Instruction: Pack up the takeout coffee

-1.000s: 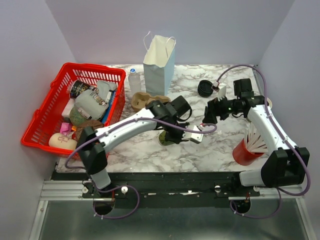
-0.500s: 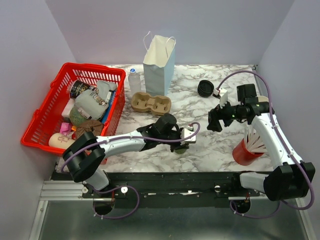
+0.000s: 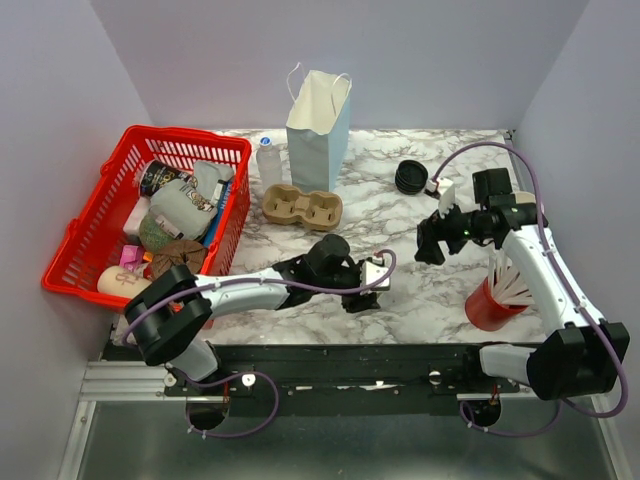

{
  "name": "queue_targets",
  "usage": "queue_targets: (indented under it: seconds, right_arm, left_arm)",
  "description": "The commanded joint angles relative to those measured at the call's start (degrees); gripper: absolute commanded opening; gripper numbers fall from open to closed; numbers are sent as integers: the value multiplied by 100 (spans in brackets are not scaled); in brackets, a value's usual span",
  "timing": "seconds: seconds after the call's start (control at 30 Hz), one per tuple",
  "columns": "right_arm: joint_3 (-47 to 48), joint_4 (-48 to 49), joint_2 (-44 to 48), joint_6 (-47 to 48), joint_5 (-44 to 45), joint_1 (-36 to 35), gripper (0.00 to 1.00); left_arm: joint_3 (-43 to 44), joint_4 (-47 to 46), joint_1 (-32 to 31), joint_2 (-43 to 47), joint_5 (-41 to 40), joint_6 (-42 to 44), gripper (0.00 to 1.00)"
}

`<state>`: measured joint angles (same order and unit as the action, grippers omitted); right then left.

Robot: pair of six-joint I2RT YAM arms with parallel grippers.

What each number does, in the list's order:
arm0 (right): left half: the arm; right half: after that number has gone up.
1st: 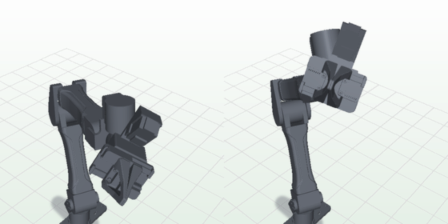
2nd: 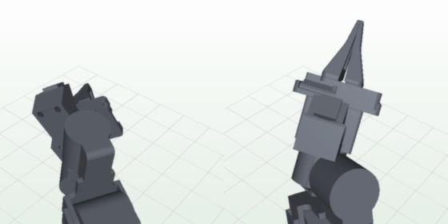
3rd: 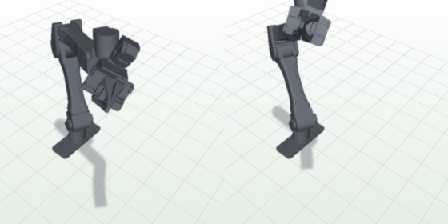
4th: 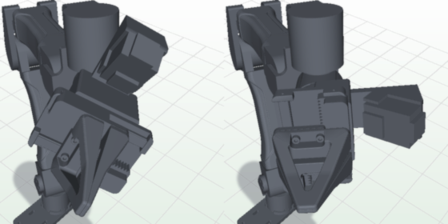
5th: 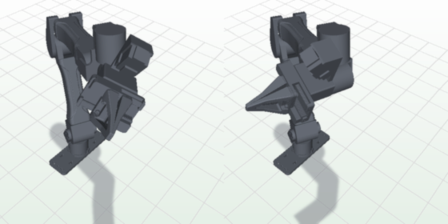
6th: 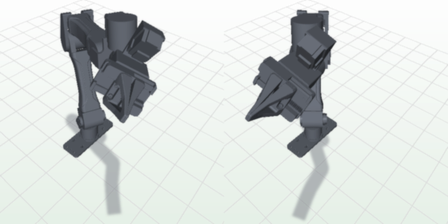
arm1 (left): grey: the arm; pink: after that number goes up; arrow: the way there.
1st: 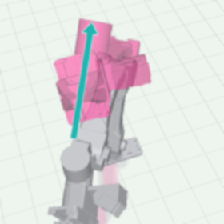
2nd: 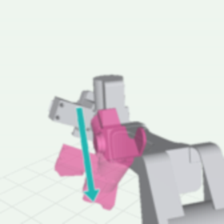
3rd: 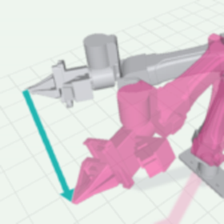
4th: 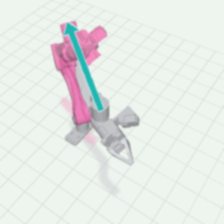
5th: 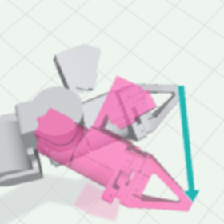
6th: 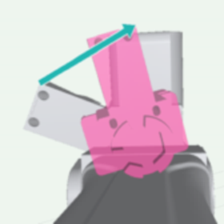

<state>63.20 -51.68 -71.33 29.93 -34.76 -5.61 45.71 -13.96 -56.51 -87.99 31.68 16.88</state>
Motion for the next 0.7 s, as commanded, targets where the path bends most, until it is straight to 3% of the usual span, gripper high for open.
queue_targets:
  seconds: [0.0,0.13,0.3,0.53,0.67]
  right_arm:
    - [201,-219,-83,118,-4,-2,84]
    - [351,-334,-39,477,-118,-89,84]
    - [254,-343,242,1637,-110,-466,84]
    - [52,-10,357,2657,461,-1723,84]
    - [-27,158,94,3026,812,-2365,85]
  left_arm:
    - [226,-55,-53,334,-4,-88,64]
    - [815,287,-53,773,-179,-421,78]
    - [1500,1113,219,1222,-776,-1150,92]
    - [1880,2335,1317,1249,-1742,-2513,97]
    - [1731,2503,1976,1144,-1439,-2936,98]
